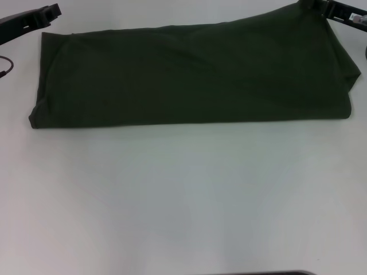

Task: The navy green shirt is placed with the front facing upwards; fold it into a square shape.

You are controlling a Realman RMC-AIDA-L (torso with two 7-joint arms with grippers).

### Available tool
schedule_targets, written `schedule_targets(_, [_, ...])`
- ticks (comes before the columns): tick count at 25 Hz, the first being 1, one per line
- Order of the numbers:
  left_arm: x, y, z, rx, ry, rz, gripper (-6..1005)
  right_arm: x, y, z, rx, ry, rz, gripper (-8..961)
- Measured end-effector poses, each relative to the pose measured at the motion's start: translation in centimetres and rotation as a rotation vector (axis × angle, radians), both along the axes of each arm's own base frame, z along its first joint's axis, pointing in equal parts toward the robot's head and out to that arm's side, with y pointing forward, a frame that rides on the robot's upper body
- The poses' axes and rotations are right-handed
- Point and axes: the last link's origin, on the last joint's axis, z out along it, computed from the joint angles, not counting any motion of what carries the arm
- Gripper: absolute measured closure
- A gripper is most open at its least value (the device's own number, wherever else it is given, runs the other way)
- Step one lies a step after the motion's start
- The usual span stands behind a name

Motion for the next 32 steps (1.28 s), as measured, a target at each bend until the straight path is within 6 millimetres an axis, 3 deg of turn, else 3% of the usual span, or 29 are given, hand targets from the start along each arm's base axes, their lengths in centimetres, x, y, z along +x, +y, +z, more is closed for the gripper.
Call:
schedule_targets(5, [-0.7,-0.3,0.2,0.032,-0.02,0.033,859,-0.2,0.6,-0.5,0.006,-0.024,-0.025,667])
schedule_targets(16, [-1.1,-0.8,-0.3,0.04,-0.036,0.054,398,0.6,1.0,-0.2,0.045,0.027,-0.137,455])
schedule_targets(18, [-1.1,-1.0,-0.4,0.035,-0.035,0.051,171,0.8,0.9,-0.2,0.046,0.032,-0.145,379])
schedule_targets(21, [-1.2,-1.1,-0.5,0.031,-0.037,0.049,117,1.1,0.6,0.0,0.06,0.045,-0.153,265])
schedule_targets(26, [-1.4,-1.8,-0.5,0.016,-0.051,0.035,46,1.8,-0.3,0.4,0.098,0.072,-0.14,260])
schedule_targets(32, [-0.9,-3.8,0.8,-0.016,-0.129,-0.075,49,2.4,-3.6,1.7,0.102,0.176,-0.018,259])
